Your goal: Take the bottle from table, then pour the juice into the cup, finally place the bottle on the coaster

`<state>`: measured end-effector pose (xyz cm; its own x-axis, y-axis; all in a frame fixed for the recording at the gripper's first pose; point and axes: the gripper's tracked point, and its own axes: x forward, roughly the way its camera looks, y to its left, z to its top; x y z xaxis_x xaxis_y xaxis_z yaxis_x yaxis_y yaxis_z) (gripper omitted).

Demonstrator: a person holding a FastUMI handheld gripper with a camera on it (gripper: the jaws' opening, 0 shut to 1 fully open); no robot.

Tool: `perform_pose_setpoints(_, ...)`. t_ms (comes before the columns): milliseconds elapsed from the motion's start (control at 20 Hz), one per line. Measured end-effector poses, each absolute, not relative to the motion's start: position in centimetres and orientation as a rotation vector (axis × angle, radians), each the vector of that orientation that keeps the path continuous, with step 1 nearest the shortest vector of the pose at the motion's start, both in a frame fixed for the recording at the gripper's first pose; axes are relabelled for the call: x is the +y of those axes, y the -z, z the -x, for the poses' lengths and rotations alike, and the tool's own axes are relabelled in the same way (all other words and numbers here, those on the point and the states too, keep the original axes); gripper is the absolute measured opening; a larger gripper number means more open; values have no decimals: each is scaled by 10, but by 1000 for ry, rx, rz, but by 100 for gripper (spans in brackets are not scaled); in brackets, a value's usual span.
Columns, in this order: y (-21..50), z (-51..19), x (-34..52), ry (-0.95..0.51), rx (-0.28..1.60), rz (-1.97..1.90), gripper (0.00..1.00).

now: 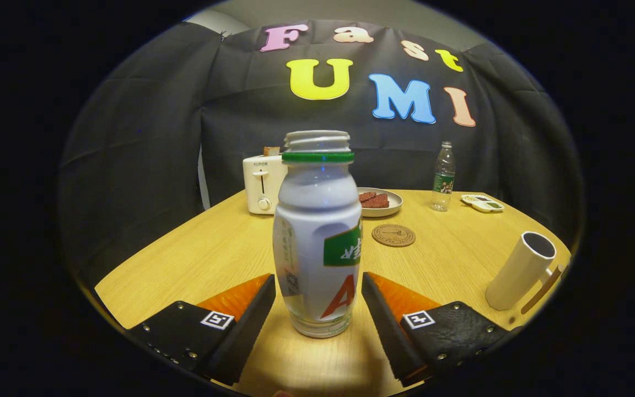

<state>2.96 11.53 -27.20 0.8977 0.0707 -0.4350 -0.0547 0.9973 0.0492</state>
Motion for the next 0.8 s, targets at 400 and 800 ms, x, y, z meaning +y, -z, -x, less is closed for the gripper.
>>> perform_pose_setpoints(400, 279, -32, 113, -62, 470, -65, 79)
perform_pose_setpoints(800, 274, -33, 115, -80, 502, -117, 74)
